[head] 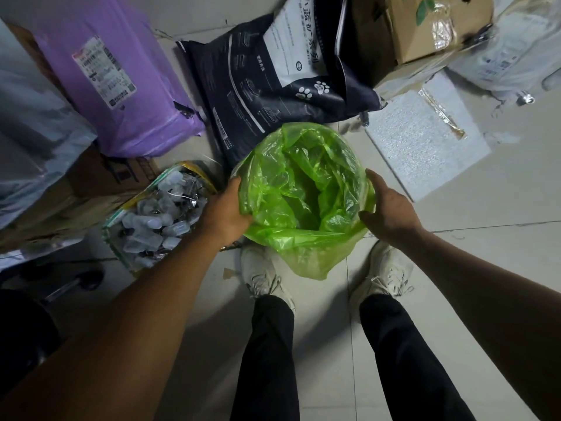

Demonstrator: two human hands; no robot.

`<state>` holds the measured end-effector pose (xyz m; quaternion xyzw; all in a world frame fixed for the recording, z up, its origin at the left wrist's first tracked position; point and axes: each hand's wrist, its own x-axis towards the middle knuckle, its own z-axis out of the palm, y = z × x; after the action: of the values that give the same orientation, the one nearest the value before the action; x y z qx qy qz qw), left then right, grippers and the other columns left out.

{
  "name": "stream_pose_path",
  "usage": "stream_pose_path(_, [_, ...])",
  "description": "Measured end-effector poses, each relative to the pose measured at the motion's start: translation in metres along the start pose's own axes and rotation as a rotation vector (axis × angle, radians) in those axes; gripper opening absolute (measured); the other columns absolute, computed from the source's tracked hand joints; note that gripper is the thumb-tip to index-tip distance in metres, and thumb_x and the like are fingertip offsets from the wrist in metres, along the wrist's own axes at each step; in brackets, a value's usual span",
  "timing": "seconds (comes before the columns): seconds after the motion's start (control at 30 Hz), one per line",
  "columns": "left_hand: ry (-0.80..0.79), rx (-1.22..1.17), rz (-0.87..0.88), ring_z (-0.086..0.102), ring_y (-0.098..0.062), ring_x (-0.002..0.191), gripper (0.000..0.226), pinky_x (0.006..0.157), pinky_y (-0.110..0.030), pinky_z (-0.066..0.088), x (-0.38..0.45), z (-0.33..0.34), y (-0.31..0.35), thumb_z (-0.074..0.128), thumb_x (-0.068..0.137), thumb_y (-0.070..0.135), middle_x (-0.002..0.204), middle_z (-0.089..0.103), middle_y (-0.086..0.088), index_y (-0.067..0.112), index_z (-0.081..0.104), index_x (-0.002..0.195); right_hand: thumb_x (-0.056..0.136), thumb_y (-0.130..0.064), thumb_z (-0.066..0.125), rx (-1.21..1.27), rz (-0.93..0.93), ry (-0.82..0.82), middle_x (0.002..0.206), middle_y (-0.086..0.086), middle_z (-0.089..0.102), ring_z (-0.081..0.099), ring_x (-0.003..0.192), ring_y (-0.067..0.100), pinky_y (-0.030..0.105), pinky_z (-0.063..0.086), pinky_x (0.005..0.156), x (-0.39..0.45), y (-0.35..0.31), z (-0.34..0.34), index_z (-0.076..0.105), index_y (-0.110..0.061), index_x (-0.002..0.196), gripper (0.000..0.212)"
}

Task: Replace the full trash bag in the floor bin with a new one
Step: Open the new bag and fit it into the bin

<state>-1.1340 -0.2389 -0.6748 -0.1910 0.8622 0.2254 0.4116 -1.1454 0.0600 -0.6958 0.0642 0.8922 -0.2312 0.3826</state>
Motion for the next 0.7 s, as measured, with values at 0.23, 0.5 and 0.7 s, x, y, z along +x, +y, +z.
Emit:
stream_pose_path(0.23, [-0.097,-0.236,-0.063,0.053,-0.03,0.126,0.069,0.103,-0.041,0.044,-0.027,0.008,0.008,0.07,0.083,0.038,0.139,0.055,-0.004,0.022,0.038,0.142,0.084,-0.031,0.062,0.322,0.363,-0.164,0.105,0.016,0.068,0.069,0.088,0.035,0.048,0.06,0.076,-0.028,-0.015,0.011,0.042,-0.024,0.135,0.056])
stream_pose_path(0.5, [-0.087,0.024,0.016,0.031,-0.036,0.144,0.138,0.113,-0.053,0.033,-0.043,0.015,0.014,0.088,0.069,0.021,0.163,0.015,-0.013,0.037,-0.022,0.15,0.077,0.006,0.06,0.605,0.362,-0.106,0.08,0.009,0.068,0.071,0.072,0.031,0.048,0.061,0.065,-0.039,-0.019,0.004,0.052,-0.016,0.121,0.049])
stream_pose_path(0.7, [0.049,0.072,0.068,0.048,-0.041,0.131,0.133,0.098,-0.049,0.045,-0.047,0.02,0.014,0.082,0.074,0.007,0.159,0.024,-0.017,0.038,-0.022,0.15,0.078,0.02,0.047,0.95,0.385,0.042,0.073,0.016,0.057,0.059,0.067,0.029,0.046,0.057,0.07,-0.037,-0.031,0.008,0.053,-0.009,0.078,0.03])
